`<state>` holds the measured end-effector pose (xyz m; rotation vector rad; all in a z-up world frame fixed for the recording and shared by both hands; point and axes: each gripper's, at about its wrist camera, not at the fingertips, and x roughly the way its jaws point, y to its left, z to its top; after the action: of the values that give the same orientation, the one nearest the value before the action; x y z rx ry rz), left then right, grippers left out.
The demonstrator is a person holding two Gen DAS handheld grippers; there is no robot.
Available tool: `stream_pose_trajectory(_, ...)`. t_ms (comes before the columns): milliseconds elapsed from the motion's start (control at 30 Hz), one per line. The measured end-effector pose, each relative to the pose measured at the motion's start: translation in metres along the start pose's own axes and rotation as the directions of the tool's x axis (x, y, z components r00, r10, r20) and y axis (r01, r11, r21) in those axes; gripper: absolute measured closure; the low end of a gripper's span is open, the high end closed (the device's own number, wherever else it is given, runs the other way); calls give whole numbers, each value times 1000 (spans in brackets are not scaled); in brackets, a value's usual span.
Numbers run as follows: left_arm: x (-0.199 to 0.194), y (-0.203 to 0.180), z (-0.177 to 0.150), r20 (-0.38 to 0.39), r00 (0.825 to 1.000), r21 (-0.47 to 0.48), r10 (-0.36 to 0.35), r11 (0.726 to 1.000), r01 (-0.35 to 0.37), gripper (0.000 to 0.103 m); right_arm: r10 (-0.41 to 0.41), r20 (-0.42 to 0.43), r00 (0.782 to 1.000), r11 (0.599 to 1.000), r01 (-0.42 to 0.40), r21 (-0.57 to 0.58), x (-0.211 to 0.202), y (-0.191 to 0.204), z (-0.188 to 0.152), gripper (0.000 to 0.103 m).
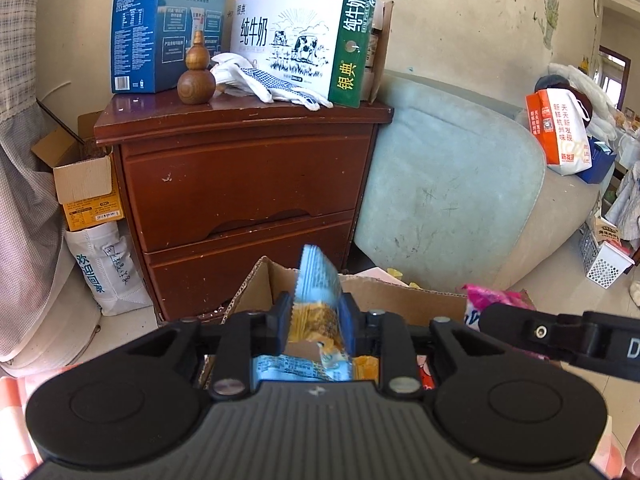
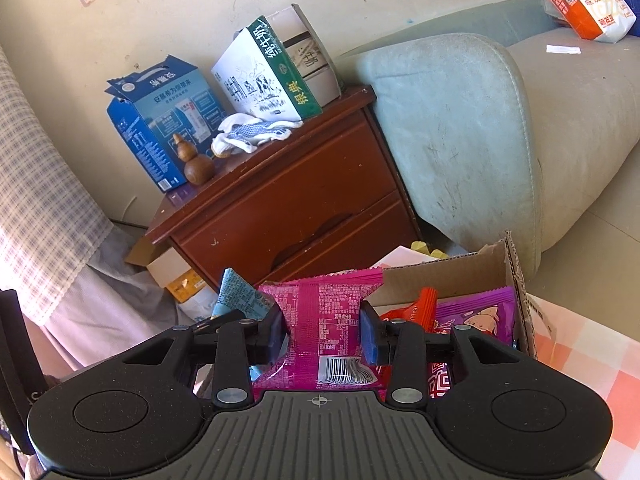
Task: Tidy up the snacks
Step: 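Lower both packs into the box and open both grippers, then move the left gripper to the small yellow pack while the right approaches the green pack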
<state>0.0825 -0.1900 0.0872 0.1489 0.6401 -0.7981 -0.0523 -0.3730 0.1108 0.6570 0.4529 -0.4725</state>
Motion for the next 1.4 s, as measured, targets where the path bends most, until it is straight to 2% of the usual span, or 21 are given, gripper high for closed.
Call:
stream_pose_trajectory(67, -6, 2, 2, 15, 1000, -5, -4, 1000, 4, 57, -1, 8, 1000, 1000, 1, 3, -1, 0, 0, 56)
stream_pose_trajectory(167, -17, 6, 5, 27, 1000, -11, 15, 1000, -15, 45, 8, 15, 1000, 1000, -8, -3, -5, 1, 0, 54)
stream_pose_trajectory(400, -39, 20, 0, 0, 998, 17, 70, 997, -70, 34, 9, -20, 1000, 997, -11, -71, -11, 10, -5, 50)
stream_pose_trajectory(600, -57, 43, -16, -62, 991, 16, 115, 993, -115, 32, 34, -72, 997, 980, -48, -192, -16, 29, -20, 47)
stream_pose_trajectory(733, -65, 59, -29, -103, 981, 12, 165, 986, -164, 31, 46, -105, 993, 961, -73, -268, -19, 43, -34, 44)
stream_pose_trajectory(1000, -76, 88, -57, -201, 958, -13, 206, 977, -213, 28, 79, -217, 973, 917, -156, -367, -18, 62, -65, 42)
stream_pose_trajectory(1267, -76, 102, -85, -269, 941, 54, 203, 979, -196, 26, 82, -324, 943, 886, -218, -408, -15, 69, -93, 42)
stream_pose_trajectory(1400, -76, 109, -96, -268, 947, 76, 178, 984, -163, 26, 71, -372, 926, 860, -245, -447, -12, 73, -108, 42)
